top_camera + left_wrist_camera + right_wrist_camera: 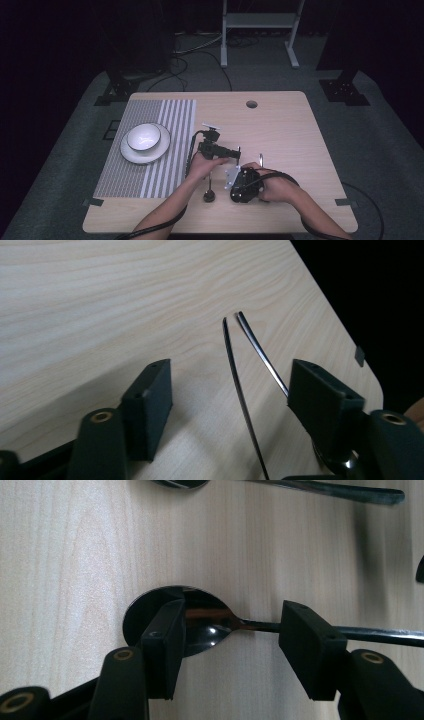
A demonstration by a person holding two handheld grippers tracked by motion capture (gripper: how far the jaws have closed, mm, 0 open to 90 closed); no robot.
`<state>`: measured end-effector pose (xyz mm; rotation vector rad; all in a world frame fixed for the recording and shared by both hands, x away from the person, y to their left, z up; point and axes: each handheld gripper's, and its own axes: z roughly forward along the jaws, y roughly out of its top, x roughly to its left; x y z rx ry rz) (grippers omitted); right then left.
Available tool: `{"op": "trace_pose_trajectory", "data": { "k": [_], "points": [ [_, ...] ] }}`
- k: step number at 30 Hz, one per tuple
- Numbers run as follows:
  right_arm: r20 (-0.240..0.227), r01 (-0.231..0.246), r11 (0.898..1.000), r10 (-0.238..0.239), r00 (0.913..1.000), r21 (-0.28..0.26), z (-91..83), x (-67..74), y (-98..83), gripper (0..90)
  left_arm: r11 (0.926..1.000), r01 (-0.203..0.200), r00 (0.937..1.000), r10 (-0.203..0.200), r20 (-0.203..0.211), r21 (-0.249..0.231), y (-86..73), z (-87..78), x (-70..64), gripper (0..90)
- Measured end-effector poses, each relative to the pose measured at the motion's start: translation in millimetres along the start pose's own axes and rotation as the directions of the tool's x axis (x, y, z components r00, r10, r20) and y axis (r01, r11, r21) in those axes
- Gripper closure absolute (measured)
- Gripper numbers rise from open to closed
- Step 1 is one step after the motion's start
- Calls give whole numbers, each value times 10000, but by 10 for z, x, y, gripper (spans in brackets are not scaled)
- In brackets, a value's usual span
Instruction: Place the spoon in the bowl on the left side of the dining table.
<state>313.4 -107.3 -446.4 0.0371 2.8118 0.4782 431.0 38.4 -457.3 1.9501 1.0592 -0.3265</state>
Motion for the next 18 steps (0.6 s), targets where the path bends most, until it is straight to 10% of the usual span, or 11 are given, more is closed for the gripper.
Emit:
{"op": "trace_pose_trajectory", "data": {
  "k": [18],
  "points": [
    [132, 73, 9998, -70, 9999, -203, -6, 18, -27, 442, 9989, -392, 9988, 384, 299, 256, 17, 194, 3, 803]
  ]
}}
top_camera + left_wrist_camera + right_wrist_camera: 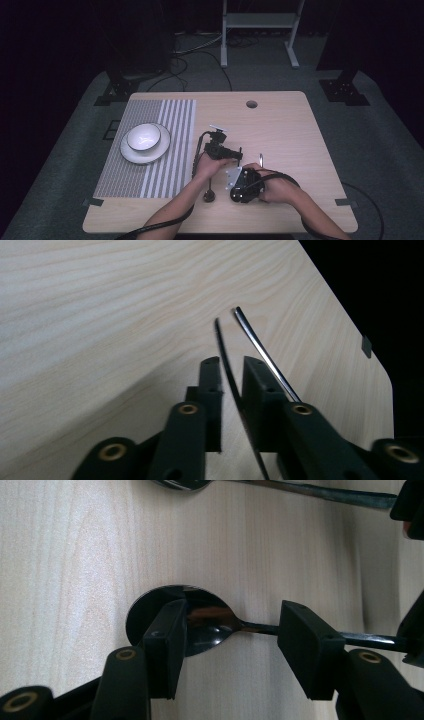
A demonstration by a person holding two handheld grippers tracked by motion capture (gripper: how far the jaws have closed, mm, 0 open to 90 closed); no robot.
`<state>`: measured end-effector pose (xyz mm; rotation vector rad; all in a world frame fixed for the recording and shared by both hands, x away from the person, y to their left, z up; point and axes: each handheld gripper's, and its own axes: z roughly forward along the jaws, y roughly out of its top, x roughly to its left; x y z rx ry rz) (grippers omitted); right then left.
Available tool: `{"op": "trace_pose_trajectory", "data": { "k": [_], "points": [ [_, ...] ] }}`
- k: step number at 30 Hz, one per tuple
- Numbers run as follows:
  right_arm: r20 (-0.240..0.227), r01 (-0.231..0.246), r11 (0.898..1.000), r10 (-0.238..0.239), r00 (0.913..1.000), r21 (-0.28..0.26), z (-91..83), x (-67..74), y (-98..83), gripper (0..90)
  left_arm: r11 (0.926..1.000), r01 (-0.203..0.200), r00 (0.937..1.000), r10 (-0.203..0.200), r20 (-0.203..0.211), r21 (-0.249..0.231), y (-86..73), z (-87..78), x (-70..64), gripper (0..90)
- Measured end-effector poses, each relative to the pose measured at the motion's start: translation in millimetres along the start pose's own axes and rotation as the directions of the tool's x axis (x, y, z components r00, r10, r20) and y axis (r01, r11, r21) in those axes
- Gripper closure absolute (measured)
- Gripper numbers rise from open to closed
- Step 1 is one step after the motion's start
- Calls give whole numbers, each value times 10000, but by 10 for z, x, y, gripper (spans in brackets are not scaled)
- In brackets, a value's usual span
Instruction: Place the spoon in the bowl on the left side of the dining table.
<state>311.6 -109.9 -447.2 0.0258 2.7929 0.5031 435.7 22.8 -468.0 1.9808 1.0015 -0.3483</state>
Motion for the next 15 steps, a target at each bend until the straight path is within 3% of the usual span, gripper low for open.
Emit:
{"op": "trace_pose_trajectory", "data": {
  "k": [10, 15],
  "points": [
    [124, -54, 9998, 57, 9999, -185, -3, 5, -32, 443, 9977, 545, 9959, -514, 744, -404, -34, -43, 69, 843],
    [365, -165, 9998, 169, 9992, -111, -14, 6, -67, 424, 9965, 536, 9966, -493, 666, -646, -35, -94, 53, 851]
  ]
}}
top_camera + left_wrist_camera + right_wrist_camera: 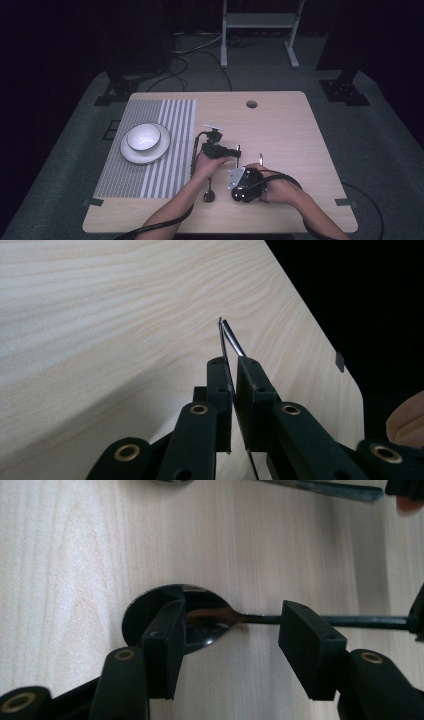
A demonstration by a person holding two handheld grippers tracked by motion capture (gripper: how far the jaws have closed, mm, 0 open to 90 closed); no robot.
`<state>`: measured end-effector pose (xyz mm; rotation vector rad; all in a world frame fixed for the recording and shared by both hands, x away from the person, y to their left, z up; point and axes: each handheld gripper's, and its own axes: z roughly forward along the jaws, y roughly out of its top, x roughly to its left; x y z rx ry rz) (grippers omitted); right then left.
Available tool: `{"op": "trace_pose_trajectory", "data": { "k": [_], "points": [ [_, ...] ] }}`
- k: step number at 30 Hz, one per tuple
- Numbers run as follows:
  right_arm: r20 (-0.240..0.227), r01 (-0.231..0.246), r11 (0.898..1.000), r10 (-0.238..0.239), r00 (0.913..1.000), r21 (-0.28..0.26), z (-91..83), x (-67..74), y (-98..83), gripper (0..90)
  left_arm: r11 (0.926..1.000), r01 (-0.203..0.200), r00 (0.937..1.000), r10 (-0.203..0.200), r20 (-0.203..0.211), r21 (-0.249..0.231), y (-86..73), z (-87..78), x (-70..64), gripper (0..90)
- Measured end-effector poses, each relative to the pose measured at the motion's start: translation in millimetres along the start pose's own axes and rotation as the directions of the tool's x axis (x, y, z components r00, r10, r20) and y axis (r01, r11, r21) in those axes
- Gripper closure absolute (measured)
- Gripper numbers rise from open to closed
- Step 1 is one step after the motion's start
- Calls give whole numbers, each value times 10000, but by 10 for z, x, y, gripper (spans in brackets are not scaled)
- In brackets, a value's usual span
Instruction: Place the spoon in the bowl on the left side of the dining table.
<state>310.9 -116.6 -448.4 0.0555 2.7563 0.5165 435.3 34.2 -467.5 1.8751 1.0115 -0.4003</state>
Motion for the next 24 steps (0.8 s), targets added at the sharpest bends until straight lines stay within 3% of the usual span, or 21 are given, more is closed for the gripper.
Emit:
{"op": "trace_pose_trajectory", "data": {
  "k": [3, 9, 12, 13, 15, 16, 17, 18, 19, 20, 24],
  "points": [
    [27, -122, 9999, 122, 9999, -5, -16, -3, -30, 421, 9996, 148, 9996, -141, 262, -254, 1, -33, -7, 865],
    [-104, -974, 9949, 971, 9952, -278, -104, -46, -212, 412, 9985, 101, 9981, -68, 608, -532, 29, -118, -71, 892],
    [-323, -1903, 9790, 1884, 9816, -735, -198, -80, -348, 393, 9984, -78, 9980, 113, 621, -562, 41, -133, -132, 894],
    [-323, -1903, 9790, 1884, 9816, -735, -198, -80, -348, 393, 9985, -158, 9977, 192, 644, -528, 48, -143, -153, 894],
    [-477, -2441, 9648, 2404, 9695, -976, -248, -103, -457, 383, 9981, -286, 9973, 321, 667, -541, 66, -158, -202, 894],
    [-477, -2441, 9648, 2404, 9695, -976, -248, -103, -457, 383, 9977, -337, 9968, 378, 698, -591, 75, -164, -224, 894],
    [-566, -2819, 9529, 2771, 9592, -1122, -279, -119, -535, 378, 9969, -417, 9963, 464, 720, -664, 88, -175, -251, 894],
    [-566, -2819, 9529, 2771, 9592, -1122, -279, -119, -535, 378, 9966, -465, 9961, 514, 723, -678, 98, -184, -269, 894],
    [-635, -3079, 9440, 3023, 9511, -1182, -298, -137, -593, 372, 9961, -532, 9957, 583, 723, -710, 111, -196, -291, 894],
    [-635, -3079, 9440, 3023, 9511, -1182, -298, -137, -593, 372, 9957, -625, 9953, 673, 694, -683, 127, -215, -310, 894],
    [-714, -3583, 9241, 3517, 9334, -1331, -342, -170, -715, 366, 9932, -781, 9946, 836, 616, -866, 189, -299, -359, 894]
  ]
}}
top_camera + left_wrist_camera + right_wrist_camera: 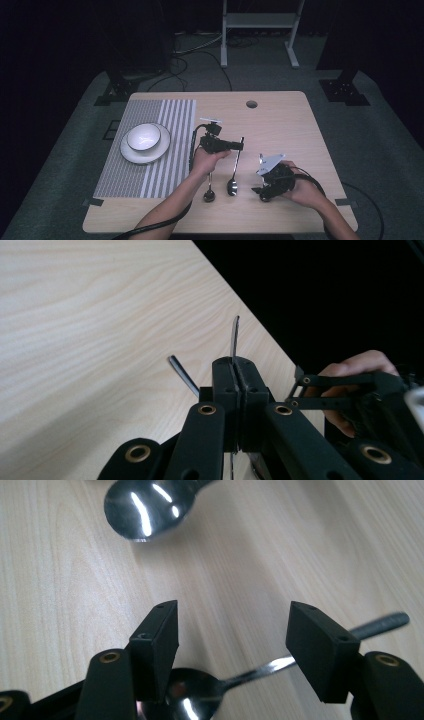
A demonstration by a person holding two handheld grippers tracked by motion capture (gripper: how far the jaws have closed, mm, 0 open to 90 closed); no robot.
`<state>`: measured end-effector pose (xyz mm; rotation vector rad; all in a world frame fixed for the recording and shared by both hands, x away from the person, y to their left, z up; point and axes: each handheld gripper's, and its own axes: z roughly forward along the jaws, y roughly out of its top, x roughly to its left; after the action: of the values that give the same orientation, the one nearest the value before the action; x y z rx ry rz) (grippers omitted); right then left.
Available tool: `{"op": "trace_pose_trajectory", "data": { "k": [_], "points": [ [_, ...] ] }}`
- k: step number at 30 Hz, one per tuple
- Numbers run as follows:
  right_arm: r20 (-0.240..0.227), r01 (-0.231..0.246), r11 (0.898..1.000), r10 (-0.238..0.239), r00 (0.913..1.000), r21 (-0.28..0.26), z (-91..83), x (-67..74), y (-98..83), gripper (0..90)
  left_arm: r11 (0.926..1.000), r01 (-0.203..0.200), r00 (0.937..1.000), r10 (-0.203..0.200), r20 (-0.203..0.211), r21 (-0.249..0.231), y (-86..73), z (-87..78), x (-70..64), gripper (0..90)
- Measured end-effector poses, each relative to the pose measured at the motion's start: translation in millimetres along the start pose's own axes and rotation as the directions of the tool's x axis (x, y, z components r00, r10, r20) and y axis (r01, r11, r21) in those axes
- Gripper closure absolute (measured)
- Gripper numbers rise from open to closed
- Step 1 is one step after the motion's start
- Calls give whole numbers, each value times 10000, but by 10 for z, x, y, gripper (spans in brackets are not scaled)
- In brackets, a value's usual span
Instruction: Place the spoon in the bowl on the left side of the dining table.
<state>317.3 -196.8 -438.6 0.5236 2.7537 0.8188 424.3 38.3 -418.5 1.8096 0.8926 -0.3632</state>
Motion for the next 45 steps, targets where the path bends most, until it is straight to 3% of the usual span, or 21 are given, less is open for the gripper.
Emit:
{"op": "trace_pose_trajectory", "data": {
  "k": [2, 12, 18, 22, 28, 45],
  "points": [
    [-8, -343, 9993, 343, 9994, -154, -48, -46, -55, 359, 9999, -109, 9999, 109, -15, -18, 28, -38, -11, 894],
    [-15, -1187, 9909, 1188, 9929, -630, -199, -151, -193, 345, 9985, -417, 9990, 411, -185, -344, 150, -267, -93, 894],
    [-61, -1802, 9779, 1805, 9836, -1057, -295, -206, -336, 336, 9973, -501, 9981, 481, -376, -540, 215, -411, -95, 894],
    [-95, -1917, 9754, 1918, 9814, -1087, -302, -210, -381, 335, 9965, -547, 9976, 518, -457, -636, 236, -478, -88, 894],
    [-140, -2306, 9638, 2308, 9729, -1335, -331, -218, -472, 335, 9955, -615, 9965, 570, -616, -728, 256, -571, -70, 894],
    [50, -2816, 9481, 2854, 9584, -1475, -450, -275, -626, 325, 9893, -751, 9917, 610, -1131, -1251, 378, -921, -42, 893]
  ]
}}
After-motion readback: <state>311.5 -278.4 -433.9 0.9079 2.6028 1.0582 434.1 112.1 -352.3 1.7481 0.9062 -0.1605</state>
